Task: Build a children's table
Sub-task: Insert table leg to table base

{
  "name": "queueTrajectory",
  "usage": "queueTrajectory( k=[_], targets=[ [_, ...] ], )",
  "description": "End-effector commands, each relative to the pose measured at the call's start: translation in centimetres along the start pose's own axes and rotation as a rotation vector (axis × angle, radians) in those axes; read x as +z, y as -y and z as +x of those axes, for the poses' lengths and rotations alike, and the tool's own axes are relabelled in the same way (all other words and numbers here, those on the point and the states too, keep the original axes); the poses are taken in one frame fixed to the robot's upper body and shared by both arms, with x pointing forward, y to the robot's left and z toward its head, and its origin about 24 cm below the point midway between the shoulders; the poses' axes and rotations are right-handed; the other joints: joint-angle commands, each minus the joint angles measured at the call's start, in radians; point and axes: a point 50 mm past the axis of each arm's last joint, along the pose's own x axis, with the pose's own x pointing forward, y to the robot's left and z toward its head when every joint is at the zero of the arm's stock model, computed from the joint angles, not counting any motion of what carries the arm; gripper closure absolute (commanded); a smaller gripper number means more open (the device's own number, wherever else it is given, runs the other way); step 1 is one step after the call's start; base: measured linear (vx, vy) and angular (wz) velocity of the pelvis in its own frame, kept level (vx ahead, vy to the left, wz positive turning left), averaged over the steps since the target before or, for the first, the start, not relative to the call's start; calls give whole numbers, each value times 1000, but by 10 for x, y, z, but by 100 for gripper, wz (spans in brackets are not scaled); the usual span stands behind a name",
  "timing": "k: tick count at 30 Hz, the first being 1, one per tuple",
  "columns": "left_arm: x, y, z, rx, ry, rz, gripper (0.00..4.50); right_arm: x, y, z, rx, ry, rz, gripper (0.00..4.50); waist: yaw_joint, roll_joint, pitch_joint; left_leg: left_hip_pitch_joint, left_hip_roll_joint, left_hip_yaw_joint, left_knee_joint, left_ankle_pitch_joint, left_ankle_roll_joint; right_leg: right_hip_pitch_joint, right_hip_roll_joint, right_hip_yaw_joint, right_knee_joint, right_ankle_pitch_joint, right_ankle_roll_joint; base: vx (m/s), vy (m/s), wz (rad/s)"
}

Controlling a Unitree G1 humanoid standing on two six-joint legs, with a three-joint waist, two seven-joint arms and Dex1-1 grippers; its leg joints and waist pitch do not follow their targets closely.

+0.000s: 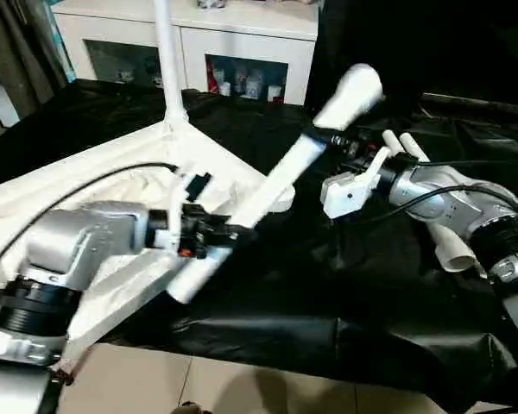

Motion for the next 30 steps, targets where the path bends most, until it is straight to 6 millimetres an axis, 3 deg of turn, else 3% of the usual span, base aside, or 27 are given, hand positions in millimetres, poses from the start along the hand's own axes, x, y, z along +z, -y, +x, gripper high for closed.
queueTrajectory(
  k=[1,10,15,26,28,30],
  targets=[
    [30,24,1,-152,91,190,294,-13,-28,-9,142,-128,51,219,-2,7,-76,15,34,-13,-65,-225,-2,54,-52,49,-65,-117,-201,0,0,0],
    [51,18,-11,-103,228,310,294,-19,-42,-12,177,-224,158,244,3,8,-77,17,37,-13,-67,-228,-11,55,-56,51,-64,-108,-210,0,0,0],
    [58,30,-17,-215,319,284,294,-18,-53,-15,198,-243,194,244,4,8,-78,14,36,-13,-66,-213,-7,57,-57,51,-63,-90,-215,0,0,0],
    [65,21,-18,-149,350,308,294,-19,-54,-18,210,-246,197,244,2,11,-78,16,35,-13,-67,-227,-9,56,-55,51,-65,-98,-215,0,0,0],
    [66,22,-17,-147,346,302,238,-19,-54,-18,210,-246,196,244,3,9,-78,16,36,-14,-67,-227,-8,56,-56,51,-66,-100,-215,0,0,0],
    [65,22,-16,-148,331,310,224,-19,-54,-19,211,-246,194,244,4,11,-77,18,36,-14,-67,-233,-5,55,-56,50,-69,-109,-217,0,0,0]
  ],
)
